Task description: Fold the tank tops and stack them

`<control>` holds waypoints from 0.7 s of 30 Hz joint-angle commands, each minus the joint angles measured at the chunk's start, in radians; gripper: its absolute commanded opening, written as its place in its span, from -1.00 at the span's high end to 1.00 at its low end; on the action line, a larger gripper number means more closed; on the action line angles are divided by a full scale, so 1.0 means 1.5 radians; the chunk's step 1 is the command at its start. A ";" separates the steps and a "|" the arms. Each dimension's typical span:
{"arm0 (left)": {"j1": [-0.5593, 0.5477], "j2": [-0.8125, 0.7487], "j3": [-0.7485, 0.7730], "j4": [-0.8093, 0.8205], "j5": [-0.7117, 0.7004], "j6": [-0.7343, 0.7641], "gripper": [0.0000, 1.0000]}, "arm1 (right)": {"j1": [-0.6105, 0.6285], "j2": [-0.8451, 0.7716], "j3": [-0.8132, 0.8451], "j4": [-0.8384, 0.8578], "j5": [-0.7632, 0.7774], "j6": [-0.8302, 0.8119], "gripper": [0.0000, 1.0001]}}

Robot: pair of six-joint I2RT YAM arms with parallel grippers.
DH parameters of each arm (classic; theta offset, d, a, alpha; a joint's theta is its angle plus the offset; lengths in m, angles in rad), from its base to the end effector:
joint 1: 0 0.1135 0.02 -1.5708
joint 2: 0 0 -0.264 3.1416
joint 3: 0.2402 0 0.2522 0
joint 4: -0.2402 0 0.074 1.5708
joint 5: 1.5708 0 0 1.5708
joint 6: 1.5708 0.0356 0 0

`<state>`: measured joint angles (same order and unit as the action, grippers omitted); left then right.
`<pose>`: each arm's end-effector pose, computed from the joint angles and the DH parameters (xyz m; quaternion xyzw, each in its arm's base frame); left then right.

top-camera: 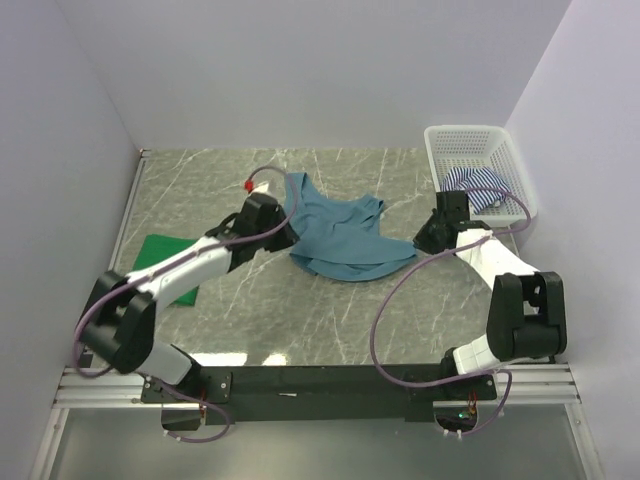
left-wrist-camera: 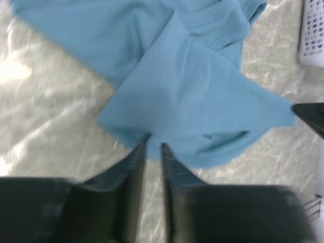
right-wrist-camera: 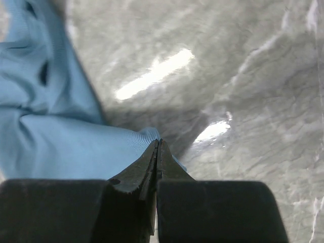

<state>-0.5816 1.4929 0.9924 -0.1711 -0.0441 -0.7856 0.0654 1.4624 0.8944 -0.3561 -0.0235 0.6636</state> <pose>0.2757 -0.1794 0.2436 -0.1012 0.8947 -0.2590 0.3494 0.2956 0.0202 0.2073 0.2758 0.9071 0.1237 0.2929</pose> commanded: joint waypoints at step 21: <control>-0.060 0.113 -0.127 0.145 -0.124 -0.290 0.09 | -0.068 0.010 -0.016 0.076 -0.055 -0.028 1.00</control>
<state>-0.6601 1.6218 0.7601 0.0315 -0.1802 -1.1557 -0.0212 1.4807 0.8749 -0.2790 -0.0948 0.6369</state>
